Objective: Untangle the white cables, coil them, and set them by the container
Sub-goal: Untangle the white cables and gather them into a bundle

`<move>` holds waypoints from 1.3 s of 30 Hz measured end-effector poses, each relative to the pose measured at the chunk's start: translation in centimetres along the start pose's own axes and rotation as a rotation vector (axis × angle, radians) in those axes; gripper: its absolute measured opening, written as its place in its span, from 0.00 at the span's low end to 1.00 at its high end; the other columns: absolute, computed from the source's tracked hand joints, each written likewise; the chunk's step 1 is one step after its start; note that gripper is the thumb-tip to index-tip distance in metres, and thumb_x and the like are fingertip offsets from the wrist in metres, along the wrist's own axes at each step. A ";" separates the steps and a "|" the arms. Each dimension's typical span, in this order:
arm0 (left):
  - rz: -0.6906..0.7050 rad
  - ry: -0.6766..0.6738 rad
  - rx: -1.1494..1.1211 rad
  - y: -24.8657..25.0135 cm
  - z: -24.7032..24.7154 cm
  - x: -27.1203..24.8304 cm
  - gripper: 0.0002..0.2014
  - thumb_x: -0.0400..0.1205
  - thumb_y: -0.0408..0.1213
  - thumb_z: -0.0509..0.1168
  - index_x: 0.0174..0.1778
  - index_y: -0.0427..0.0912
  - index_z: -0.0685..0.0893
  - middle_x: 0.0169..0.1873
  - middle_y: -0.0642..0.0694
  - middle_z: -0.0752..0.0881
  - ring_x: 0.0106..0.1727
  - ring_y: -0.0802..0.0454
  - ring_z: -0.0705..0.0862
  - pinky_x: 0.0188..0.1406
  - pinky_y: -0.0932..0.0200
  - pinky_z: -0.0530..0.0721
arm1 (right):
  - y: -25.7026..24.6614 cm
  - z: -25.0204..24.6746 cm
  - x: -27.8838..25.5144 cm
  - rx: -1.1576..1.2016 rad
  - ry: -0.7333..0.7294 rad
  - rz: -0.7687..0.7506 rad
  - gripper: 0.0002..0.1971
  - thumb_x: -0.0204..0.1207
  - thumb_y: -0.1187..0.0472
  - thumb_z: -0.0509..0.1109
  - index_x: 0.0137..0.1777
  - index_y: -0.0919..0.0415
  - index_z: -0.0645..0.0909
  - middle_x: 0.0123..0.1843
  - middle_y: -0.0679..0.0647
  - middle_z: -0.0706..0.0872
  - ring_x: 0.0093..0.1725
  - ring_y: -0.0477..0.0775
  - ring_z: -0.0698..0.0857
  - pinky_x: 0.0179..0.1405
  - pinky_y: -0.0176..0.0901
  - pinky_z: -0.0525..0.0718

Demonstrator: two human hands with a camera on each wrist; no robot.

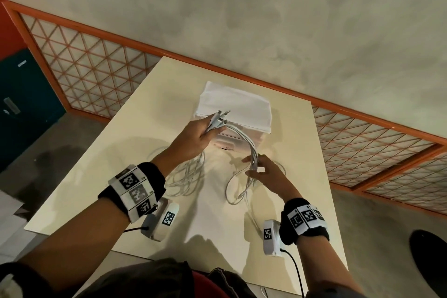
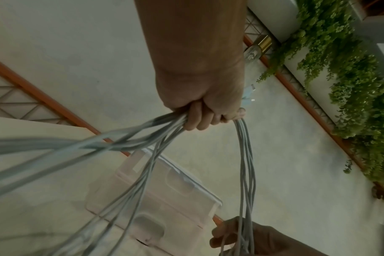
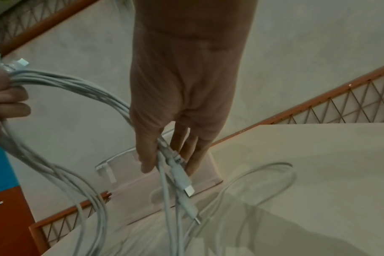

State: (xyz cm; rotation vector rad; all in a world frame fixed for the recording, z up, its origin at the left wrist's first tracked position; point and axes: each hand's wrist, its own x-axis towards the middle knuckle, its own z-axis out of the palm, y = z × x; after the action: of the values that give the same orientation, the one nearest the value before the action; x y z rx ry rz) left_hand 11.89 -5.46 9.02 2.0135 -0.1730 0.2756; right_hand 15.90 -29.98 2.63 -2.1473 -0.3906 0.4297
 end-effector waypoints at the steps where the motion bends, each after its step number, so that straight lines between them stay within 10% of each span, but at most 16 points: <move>1: -0.005 0.017 0.003 0.0 0.0 0.0 0.19 0.84 0.37 0.62 0.70 0.37 0.77 0.20 0.59 0.74 0.24 0.69 0.76 0.33 0.74 0.71 | 0.1 0.1 0.1 0.002 0.003 -0.001 0.18 0.73 0.71 0.73 0.59 0.53 0.81 0.59 0.58 0.79 0.50 0.45 0.82 0.44 0.20 0.77; 7: -0.013 0.103 0.026 -0.1 -0.5 0.4 0.20 0.84 0.38 0.61 0.73 0.39 0.75 0.20 0.56 0.65 0.20 0.66 0.72 0.25 0.71 0.67 | 1.2 0.4 0.4 0.043 0.098 0.126 0.30 0.67 0.70 0.79 0.68 0.57 0.75 0.54 0.52 0.78 0.42 0.58 0.85 0.38 0.31 0.84; 14: -0.008 0.178 0.004 -0.5 -0.7 0.7 0.16 0.84 0.41 0.60 0.66 0.40 0.79 0.28 0.35 0.81 0.28 0.42 0.74 0.33 0.55 0.73 | 2.8 0.6 0.6 -0.032 0.054 0.156 0.07 0.71 0.67 0.76 0.38 0.66 0.80 0.31 0.52 0.84 0.23 0.37 0.82 0.31 0.34 0.81; 23: 0.042 0.261 0.007 0.1 -2.6 1.1 0.15 0.84 0.43 0.60 0.61 0.39 0.81 0.35 0.27 0.85 0.35 0.33 0.80 0.33 0.59 0.73 | 6.5 0.6 -1.0 -0.044 0.147 0.565 0.14 0.74 0.70 0.71 0.52 0.62 0.68 0.30 0.58 0.83 0.14 0.43 0.77 0.17 0.33 0.74; 29: -0.115 -0.142 0.228 -2.3 -2.2 0.5 0.19 0.83 0.45 0.62 0.69 0.43 0.79 0.29 0.41 0.83 0.29 0.48 0.80 0.29 0.68 0.70 | 7.3 1.5 -1.9 -0.434 0.364 0.515 0.32 0.66 0.63 0.81 0.66 0.69 0.69 0.65 0.67 0.71 0.65 0.67 0.72 0.60 0.52 0.72; 35: -0.131 -0.314 0.325 -3.7 -0.3 -1.2 0.22 0.82 0.45 0.63 0.68 0.37 0.78 0.60 0.33 0.86 0.61 0.35 0.84 0.57 0.48 0.81 | 6.4 3.4 -2.1 -0.364 -0.217 0.302 0.12 0.61 0.63 0.83 0.35 0.52 0.81 0.34 0.46 0.83 0.38 0.45 0.80 0.46 0.41 0.76; 39: -0.201 -0.360 0.364 -4.0 -0.4 -1.2 0.21 0.81 0.48 0.64 0.64 0.37 0.80 0.55 0.32 0.87 0.56 0.35 0.85 0.54 0.45 0.82 | 7.4 3.9 -2.6 -0.395 -0.142 0.348 0.15 0.66 0.59 0.79 0.31 0.42 0.75 0.33 0.43 0.81 0.42 0.48 0.81 0.54 0.50 0.77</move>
State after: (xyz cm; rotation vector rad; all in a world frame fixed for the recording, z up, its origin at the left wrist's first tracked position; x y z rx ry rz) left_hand 11.70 -3.31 5.41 2.4109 -0.1509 -0.2011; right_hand 12.72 -32.45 -5.20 -2.5905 -0.1884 0.7561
